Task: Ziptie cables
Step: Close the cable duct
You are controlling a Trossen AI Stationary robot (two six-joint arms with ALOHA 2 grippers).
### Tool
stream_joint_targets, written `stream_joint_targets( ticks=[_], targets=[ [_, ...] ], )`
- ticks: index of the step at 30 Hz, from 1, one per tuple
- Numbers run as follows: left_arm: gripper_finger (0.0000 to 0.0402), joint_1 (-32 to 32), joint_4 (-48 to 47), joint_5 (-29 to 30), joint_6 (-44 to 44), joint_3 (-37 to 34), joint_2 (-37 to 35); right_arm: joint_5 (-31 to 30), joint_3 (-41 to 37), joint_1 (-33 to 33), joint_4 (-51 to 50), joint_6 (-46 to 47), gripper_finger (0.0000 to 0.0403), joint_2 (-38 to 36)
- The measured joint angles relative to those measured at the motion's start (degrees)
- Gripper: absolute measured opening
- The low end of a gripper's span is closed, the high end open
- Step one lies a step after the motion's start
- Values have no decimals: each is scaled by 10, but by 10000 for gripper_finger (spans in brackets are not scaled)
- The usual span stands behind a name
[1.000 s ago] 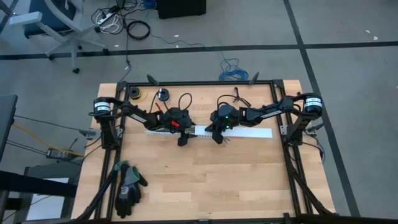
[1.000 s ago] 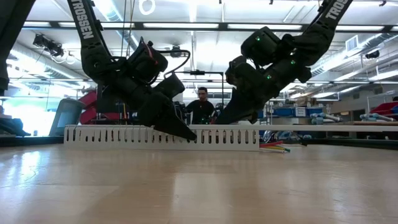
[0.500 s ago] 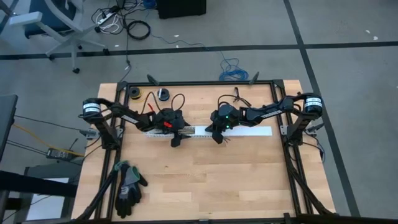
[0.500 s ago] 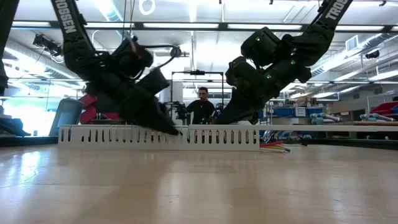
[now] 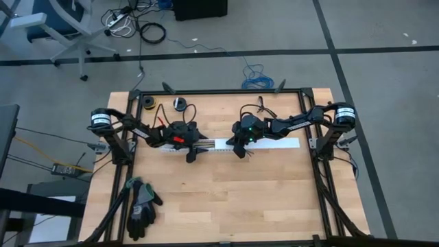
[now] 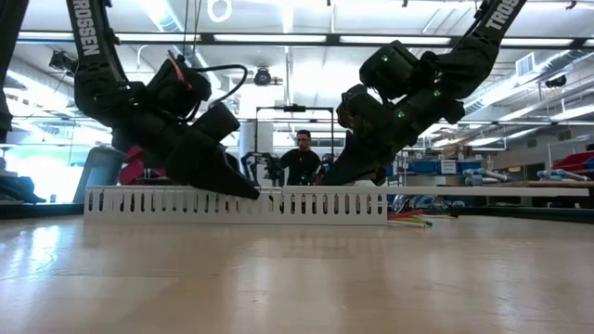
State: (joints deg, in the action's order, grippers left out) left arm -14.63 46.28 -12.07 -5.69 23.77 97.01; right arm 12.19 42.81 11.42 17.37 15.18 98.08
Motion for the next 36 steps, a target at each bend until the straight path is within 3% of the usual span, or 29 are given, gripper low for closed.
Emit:
stream_joint_targets(
  ticks=[26, 36],
  targets=[
    [283, 1, 37, -10, 10, 14, 47, -2, -1, 0, 8, 0, 0, 0],
    [227, 1, 39, -15, 15, 21, 55, -2, -1, 0, 9, -1, 0, 0]
  ],
)
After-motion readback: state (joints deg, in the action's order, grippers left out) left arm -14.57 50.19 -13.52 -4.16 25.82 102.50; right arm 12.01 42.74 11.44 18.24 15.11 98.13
